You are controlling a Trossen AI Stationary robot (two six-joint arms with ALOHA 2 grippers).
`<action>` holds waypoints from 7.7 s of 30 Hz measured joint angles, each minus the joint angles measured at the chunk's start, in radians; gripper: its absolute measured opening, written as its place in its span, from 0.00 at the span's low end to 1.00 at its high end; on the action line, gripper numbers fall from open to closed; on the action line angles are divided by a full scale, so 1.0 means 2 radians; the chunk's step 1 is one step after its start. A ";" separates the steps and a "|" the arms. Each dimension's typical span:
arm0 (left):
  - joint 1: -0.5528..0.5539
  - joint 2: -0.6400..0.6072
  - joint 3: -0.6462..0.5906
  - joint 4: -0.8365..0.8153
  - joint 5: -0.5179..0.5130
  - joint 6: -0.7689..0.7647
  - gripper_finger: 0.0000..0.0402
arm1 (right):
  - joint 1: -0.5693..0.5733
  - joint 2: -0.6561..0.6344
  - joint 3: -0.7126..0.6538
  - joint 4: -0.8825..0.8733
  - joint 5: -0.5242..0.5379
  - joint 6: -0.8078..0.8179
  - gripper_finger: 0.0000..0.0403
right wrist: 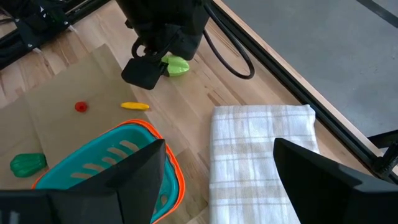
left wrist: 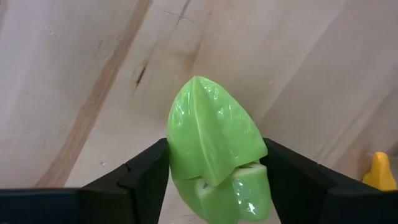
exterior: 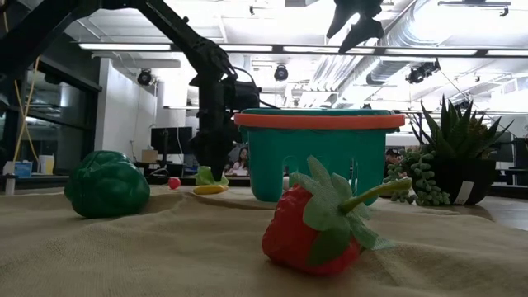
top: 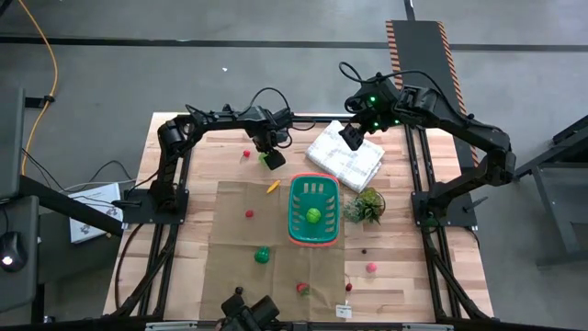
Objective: Pick and placing Produce into tupperware
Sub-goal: Put the green starfruit into the blue basket
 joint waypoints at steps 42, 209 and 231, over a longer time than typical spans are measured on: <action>0.000 0.000 0.000 0.000 0.003 0.006 0.56 | 0.000 0.000 0.000 0.000 0.000 -0.002 0.72; -0.245 0.034 0.160 0.052 0.025 -0.086 0.54 | -0.097 -0.144 0.000 -0.064 -0.042 -0.075 0.72; -0.245 0.034 0.160 0.053 0.030 -0.037 0.54 | -0.097 -0.144 0.000 -0.064 -0.042 -0.075 0.72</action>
